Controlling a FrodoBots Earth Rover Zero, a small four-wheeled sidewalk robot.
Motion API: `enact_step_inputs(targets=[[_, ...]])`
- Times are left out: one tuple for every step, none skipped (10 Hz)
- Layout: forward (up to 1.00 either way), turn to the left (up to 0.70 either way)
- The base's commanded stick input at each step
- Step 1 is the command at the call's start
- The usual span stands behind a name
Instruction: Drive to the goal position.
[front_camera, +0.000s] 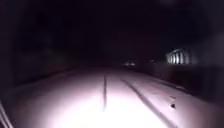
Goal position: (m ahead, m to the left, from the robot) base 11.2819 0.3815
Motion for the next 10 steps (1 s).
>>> enact_step_inputs(targets=[[1.00, 0.00], [1.00, 0.00], [1.00, 0.00], [1.00, 0.00], [1.00, 0.00], [1.00, 0.00], [1.00, 0.00], [1.00, 0.00], [1.00, 0.00], [1.00, 0.00]])
